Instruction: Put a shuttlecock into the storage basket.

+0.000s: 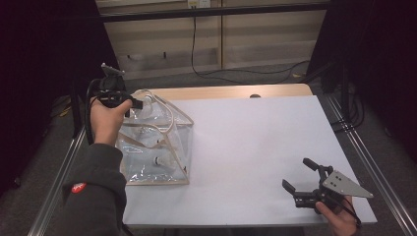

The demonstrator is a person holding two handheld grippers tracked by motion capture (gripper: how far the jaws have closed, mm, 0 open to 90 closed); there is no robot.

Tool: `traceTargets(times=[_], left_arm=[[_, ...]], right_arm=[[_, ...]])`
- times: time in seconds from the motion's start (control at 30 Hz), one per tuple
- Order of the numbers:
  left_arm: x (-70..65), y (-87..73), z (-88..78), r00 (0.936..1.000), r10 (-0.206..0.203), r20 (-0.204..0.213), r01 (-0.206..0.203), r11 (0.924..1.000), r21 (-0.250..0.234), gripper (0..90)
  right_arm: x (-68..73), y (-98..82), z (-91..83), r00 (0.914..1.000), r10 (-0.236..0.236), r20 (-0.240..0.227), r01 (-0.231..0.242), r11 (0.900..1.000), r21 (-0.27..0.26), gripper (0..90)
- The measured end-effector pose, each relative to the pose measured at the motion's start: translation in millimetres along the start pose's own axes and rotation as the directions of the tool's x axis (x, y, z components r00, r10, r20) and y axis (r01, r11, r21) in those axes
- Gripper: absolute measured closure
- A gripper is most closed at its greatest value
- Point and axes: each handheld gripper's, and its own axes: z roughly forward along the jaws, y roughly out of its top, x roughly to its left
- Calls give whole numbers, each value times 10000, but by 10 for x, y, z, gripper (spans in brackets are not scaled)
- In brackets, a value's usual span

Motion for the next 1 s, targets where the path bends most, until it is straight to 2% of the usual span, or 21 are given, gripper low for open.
traceTargets(times=[0.37, 0.63, 0.83, 1.0], left_arm=[[65, -27, 67, 9996, -120, -256, 120, 9999, -25, 845], [67, -34, 60, 9998, -89, -177, 88, 10000, -30, 800], [28, -55, 29, 9999, 27, 147, -26, 9999, -112, 760], [-29, -65, -9, 9970, 141, 761, -129, 9998, -169, 698]], right_arm=[[-10, -6, -5, 10000, -16, 8, 16, 10000, 39, 13], [-12, -8, -5, 10000, -16, -4, 16, 10000, 55, 13], [-12, -6, -8, 10000, 3, 25, -3, 10000, 47, 13], [-10, -7, -1, 10000, -28, 25, 28, 10000, 51, 13]])
